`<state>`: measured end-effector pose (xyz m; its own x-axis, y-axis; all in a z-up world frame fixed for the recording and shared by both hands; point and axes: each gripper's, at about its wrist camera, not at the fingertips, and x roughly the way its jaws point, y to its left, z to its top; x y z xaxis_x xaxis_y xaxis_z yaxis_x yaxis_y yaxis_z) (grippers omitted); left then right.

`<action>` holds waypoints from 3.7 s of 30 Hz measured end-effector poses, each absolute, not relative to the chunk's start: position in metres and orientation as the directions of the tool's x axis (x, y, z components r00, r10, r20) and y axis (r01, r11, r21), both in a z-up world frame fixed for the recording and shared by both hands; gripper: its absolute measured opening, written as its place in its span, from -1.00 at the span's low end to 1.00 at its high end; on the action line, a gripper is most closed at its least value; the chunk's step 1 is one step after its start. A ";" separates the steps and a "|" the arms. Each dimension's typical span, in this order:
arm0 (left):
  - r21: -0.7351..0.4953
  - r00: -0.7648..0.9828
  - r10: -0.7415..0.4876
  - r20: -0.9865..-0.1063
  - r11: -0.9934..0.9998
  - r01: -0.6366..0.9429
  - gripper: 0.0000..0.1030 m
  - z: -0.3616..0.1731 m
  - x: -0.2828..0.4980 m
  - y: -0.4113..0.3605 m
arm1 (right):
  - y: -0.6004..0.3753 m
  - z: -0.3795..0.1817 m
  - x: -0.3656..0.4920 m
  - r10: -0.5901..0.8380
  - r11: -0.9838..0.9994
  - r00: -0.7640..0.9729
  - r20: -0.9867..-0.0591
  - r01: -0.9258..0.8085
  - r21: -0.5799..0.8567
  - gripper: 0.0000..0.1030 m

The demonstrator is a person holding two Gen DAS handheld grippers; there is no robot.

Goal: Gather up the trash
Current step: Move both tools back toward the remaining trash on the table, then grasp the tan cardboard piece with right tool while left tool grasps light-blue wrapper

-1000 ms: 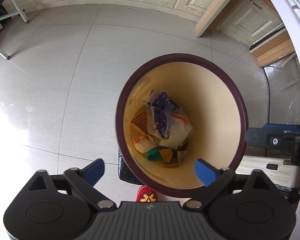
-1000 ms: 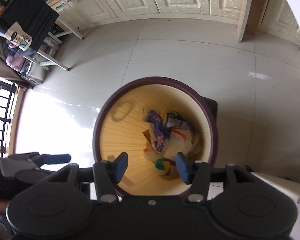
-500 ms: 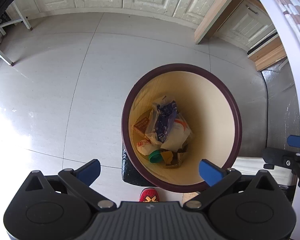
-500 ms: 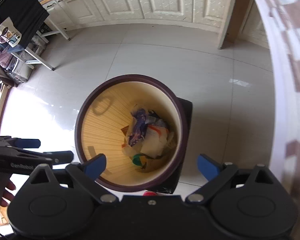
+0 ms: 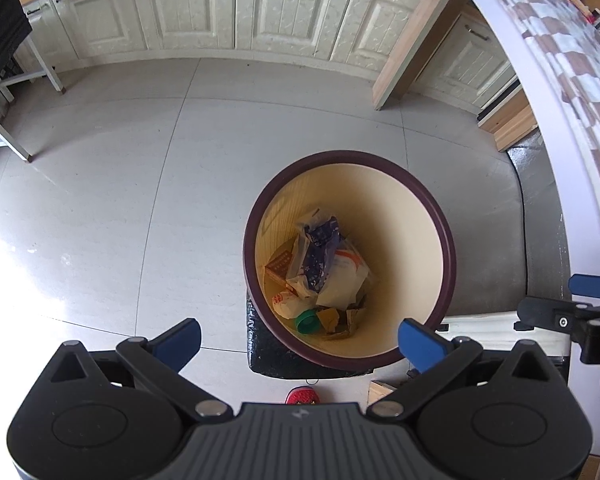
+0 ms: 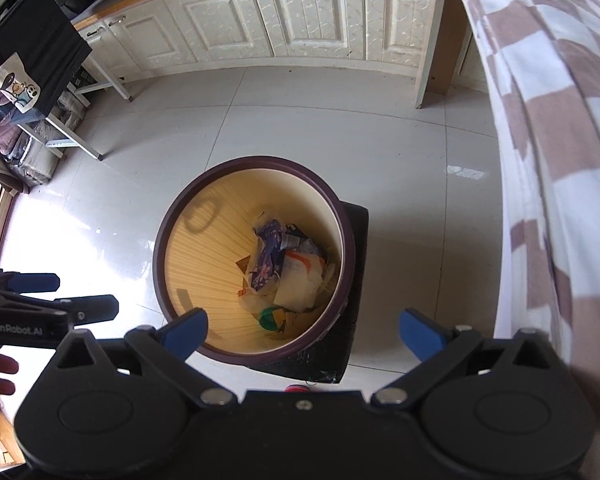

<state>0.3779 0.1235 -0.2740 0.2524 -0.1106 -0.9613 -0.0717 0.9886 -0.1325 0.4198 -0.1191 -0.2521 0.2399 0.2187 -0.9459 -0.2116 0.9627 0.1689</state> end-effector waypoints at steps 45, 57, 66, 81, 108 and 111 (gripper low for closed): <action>-0.114 0.711 -0.072 -0.700 0.993 -0.012 1.00 -0.064 0.270 0.017 | -0.234 -0.042 0.298 0.276 0.959 0.654 -0.705 -0.232 0.160 1.00; -0.112 0.779 -0.118 -0.616 0.992 0.062 1.00 -0.030 0.250 -0.085 | -0.328 -0.015 0.270 0.280 0.960 0.719 -0.636 -0.213 0.182 1.00; -0.104 0.797 -0.187 -0.574 0.982 0.155 1.00 -0.017 0.259 -0.164 | -0.404 -0.011 0.263 0.236 0.971 0.763 -0.602 -0.155 0.184 1.00; -0.081 0.783 -0.274 -0.559 0.957 0.277 1.00 -0.013 0.314 -0.245 | -0.486 -0.055 0.307 0.056 0.988 0.794 -0.605 0.043 0.148 1.00; -0.129 0.677 -0.460 -0.575 0.868 0.480 1.00 -0.048 0.446 -0.328 | -0.455 -0.171 0.412 -0.030 0.983 0.727 -0.686 0.146 0.112 -0.46; -0.145 0.635 -0.499 -0.589 0.839 0.525 1.00 -0.057 0.465 -0.348 | -0.467 -0.172 0.402 -0.006 0.978 0.733 -0.681 0.147 0.150 -0.52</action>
<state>0.4648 -0.3478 -0.0569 0.6349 -0.4995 -0.5894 0.5252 0.8385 -0.1448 0.4025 -0.4675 -0.1723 0.7325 -0.0055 -0.6807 0.1471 0.9776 0.1504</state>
